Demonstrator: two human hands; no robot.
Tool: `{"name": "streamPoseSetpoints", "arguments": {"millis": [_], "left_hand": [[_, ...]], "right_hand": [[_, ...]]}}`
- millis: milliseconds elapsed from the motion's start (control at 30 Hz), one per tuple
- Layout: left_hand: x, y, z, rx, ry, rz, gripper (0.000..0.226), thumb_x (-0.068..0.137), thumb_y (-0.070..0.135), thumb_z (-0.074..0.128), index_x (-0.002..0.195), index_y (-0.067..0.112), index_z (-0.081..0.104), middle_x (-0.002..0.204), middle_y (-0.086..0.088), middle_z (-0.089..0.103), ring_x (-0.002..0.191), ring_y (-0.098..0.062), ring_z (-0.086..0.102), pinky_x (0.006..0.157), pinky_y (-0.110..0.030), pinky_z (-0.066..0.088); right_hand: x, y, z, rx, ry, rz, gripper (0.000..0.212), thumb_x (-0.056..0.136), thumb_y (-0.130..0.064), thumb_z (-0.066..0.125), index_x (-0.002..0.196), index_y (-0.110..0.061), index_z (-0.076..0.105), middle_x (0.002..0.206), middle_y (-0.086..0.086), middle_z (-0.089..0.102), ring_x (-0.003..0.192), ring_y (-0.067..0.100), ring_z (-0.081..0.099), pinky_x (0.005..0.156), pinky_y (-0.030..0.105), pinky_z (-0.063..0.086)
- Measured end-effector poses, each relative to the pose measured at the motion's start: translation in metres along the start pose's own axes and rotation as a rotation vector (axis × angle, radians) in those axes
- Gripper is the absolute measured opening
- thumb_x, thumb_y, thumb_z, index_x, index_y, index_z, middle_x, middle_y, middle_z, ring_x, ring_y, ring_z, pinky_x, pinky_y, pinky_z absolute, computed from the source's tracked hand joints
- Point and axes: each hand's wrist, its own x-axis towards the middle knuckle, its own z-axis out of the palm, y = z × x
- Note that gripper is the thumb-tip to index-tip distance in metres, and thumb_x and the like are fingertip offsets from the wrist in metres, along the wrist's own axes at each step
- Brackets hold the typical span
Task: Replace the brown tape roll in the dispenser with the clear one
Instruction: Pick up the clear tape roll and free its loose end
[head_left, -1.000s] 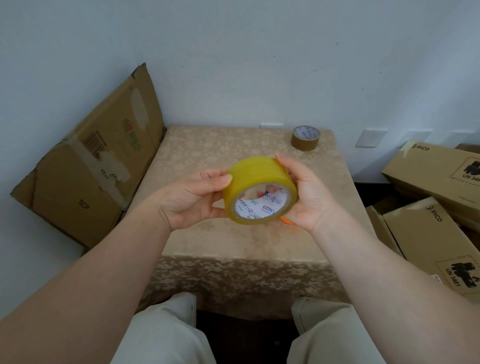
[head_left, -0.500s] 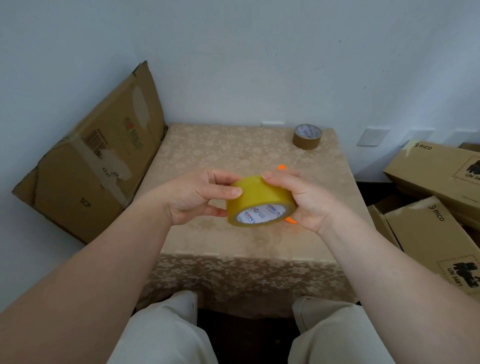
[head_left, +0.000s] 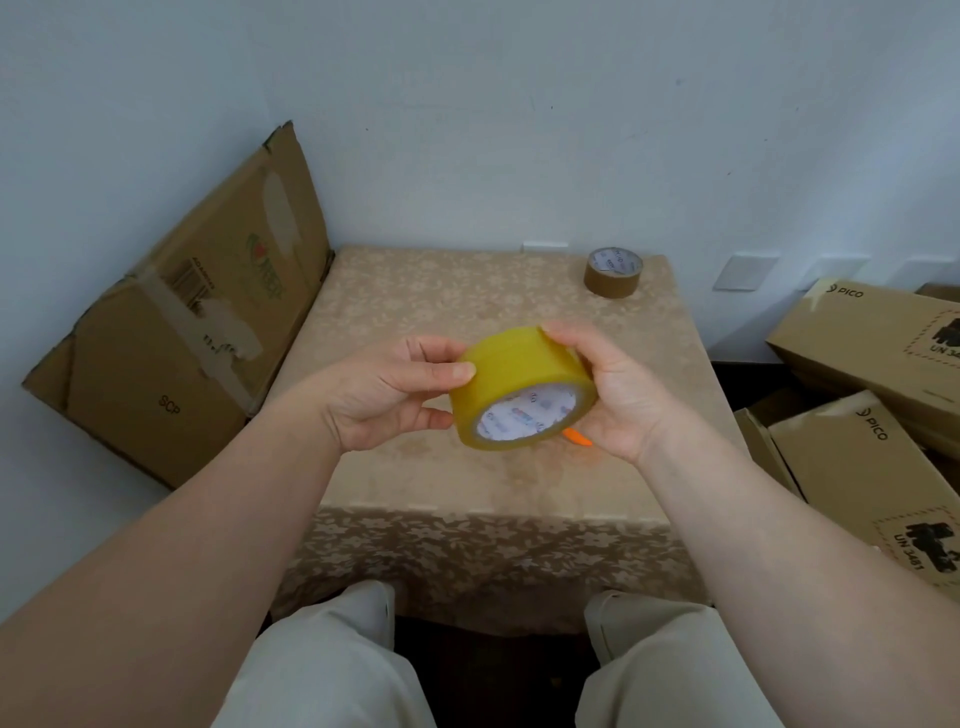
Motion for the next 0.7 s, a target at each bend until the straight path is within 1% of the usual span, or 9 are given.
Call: {"name": "streamPoseSetpoints", "arguments": {"millis": [67, 133, 200, 267, 333, 433, 533, 633, 700], "left_hand": [[0.001, 0.003, 0.005, 0.083, 0.045, -0.017, 0.029, 0.062, 0.026, 0.072, 0.090, 0.020, 0.071, 0.077, 0.009, 0.069, 0.073, -0.004, 0.059, 0.063, -0.020, 0.046], [0.002, 0.007, 0.010, 0.143, 0.072, -0.027, 0.031, 0.061, 0.027, 0.070, 0.091, 0.019, 0.071, 0.076, 0.009, 0.066, 0.067, -0.002, 0.057, 0.057, -0.015, 0.043], [0.001, 0.009, 0.011, 0.151, 0.074, -0.024, 0.032, 0.062, 0.026, 0.070, 0.094, 0.018, 0.070, 0.080, 0.006, 0.065, 0.068, -0.003, 0.056, 0.057, -0.015, 0.043], [0.000, 0.010, 0.012, 0.145, 0.061, -0.017, 0.031, 0.063, 0.025, 0.069, 0.093, 0.019, 0.071, 0.080, 0.006, 0.064, 0.070, -0.003, 0.054, 0.057, -0.015, 0.042], [0.000, 0.012, 0.013, 0.156, 0.049, -0.016, 0.028, 0.064, 0.024, 0.068, 0.092, 0.020, 0.072, 0.077, 0.009, 0.066, 0.068, -0.002, 0.054, 0.058, -0.016, 0.040], [0.000, 0.013, 0.013, 0.165, 0.052, -0.024, 0.030, 0.065, 0.020, 0.072, 0.095, 0.018, 0.072, 0.081, 0.006, 0.066, 0.072, -0.005, 0.053, 0.064, -0.021, 0.038], [-0.001, 0.013, 0.013, 0.129, 0.075, -0.024, 0.027, 0.066, 0.013, 0.069, 0.093, 0.016, 0.073, 0.085, 0.002, 0.066, 0.077, -0.008, 0.054, 0.070, -0.026, 0.037], [-0.001, 0.015, 0.017, 0.105, 0.094, -0.005, 0.029, 0.065, 0.013, 0.063, 0.092, 0.012, 0.072, 0.081, 0.001, 0.065, 0.069, -0.006, 0.055, 0.063, -0.022, 0.040], [-0.001, 0.016, 0.021, 0.097, 0.108, 0.013, 0.030, 0.064, 0.011, 0.061, 0.092, 0.010, 0.071, 0.071, 0.004, 0.065, 0.058, -0.001, 0.054, 0.049, -0.015, 0.040]], "right_hand": [[0.000, -0.003, 0.003, -0.216, -0.024, -0.039, 0.031, 0.060, -0.042, 0.077, 0.084, -0.022, 0.070, 0.087, 0.009, 0.070, 0.084, 0.028, 0.067, 0.078, 0.042, 0.051], [0.001, -0.004, 0.002, -0.314, -0.028, -0.075, 0.025, 0.059, -0.042, 0.078, 0.064, -0.024, 0.061, 0.068, 0.000, 0.065, 0.067, 0.020, 0.064, 0.066, 0.037, 0.047], [0.001, -0.005, 0.001, -0.310, -0.019, -0.064, 0.026, 0.058, -0.039, 0.079, 0.058, -0.023, 0.059, 0.063, -0.001, 0.064, 0.065, 0.022, 0.062, 0.067, 0.041, 0.046], [0.002, -0.004, -0.001, -0.262, -0.041, -0.049, 0.022, 0.059, -0.036, 0.079, 0.054, -0.023, 0.061, 0.065, 0.003, 0.064, 0.073, 0.028, 0.061, 0.072, 0.046, 0.044], [0.000, -0.002, 0.001, -0.226, -0.036, -0.047, 0.021, 0.057, -0.035, 0.079, 0.060, -0.022, 0.062, 0.074, 0.008, 0.064, 0.082, 0.033, 0.059, 0.076, 0.049, 0.042], [-0.001, -0.001, 0.005, -0.212, 0.003, -0.036, 0.038, 0.050, -0.037, 0.081, 0.075, -0.017, 0.060, 0.086, 0.017, 0.061, 0.086, 0.035, 0.058, 0.078, 0.050, 0.041], [0.000, -0.001, 0.006, -0.199, 0.019, -0.046, 0.027, 0.049, -0.037, 0.081, 0.061, -0.023, 0.062, 0.077, 0.011, 0.064, 0.085, 0.034, 0.058, 0.076, 0.050, 0.040], [0.000, -0.002, 0.005, -0.206, 0.019, -0.055, 0.023, 0.053, -0.035, 0.079, 0.048, -0.024, 0.061, 0.067, 0.004, 0.063, 0.082, 0.033, 0.058, 0.072, 0.049, 0.040], [0.000, -0.002, 0.005, -0.215, 0.028, -0.065, 0.024, 0.055, -0.034, 0.079, 0.047, -0.023, 0.060, 0.068, 0.005, 0.063, 0.080, 0.033, 0.058, 0.067, 0.046, 0.042]]}}
